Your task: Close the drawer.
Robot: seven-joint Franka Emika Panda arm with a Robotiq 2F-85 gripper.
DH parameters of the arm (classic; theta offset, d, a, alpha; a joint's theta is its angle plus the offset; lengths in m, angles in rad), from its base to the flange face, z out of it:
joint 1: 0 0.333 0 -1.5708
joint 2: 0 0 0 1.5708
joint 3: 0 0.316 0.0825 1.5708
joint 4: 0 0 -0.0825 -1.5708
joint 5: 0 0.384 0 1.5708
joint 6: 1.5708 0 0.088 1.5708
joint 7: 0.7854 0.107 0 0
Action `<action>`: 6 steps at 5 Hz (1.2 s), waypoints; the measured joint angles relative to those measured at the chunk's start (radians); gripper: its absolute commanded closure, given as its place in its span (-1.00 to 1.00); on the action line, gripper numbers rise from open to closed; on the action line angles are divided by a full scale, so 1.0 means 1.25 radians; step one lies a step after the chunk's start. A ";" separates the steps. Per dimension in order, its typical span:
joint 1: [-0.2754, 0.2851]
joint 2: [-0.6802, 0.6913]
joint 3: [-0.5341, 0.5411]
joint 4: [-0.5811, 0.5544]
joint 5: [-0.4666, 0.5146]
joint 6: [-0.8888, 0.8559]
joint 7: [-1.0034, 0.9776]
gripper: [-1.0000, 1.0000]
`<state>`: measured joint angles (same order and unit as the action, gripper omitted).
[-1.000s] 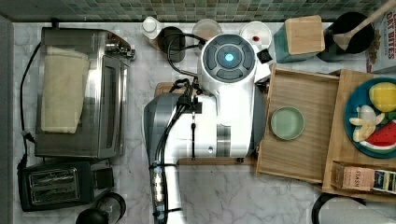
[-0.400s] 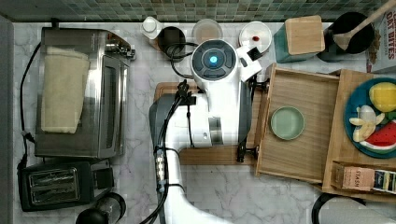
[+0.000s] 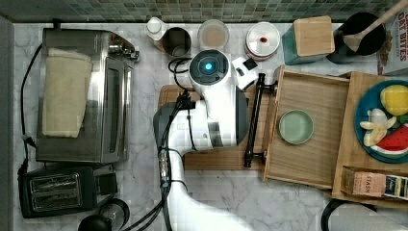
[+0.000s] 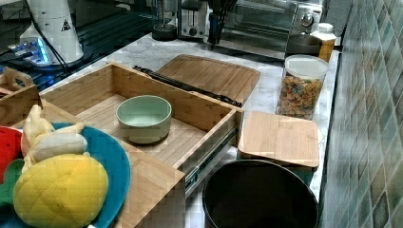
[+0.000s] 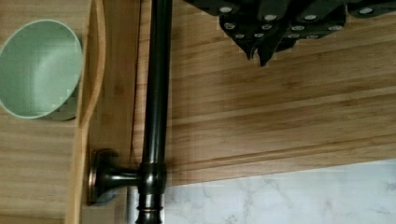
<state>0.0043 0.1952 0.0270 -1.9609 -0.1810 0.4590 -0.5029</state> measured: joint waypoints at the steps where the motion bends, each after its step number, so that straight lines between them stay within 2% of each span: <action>1: 0.002 0.027 0.003 -0.029 -0.020 0.096 0.001 1.00; 4: 0.000 0.049 -0.001 -0.111 -0.040 0.209 0.000 1.00; 6: -0.027 0.052 -0.004 -0.122 -0.012 0.206 -0.102 1.00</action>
<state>-0.0291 0.2603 0.0220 -2.1133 -0.1956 0.7163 -0.6309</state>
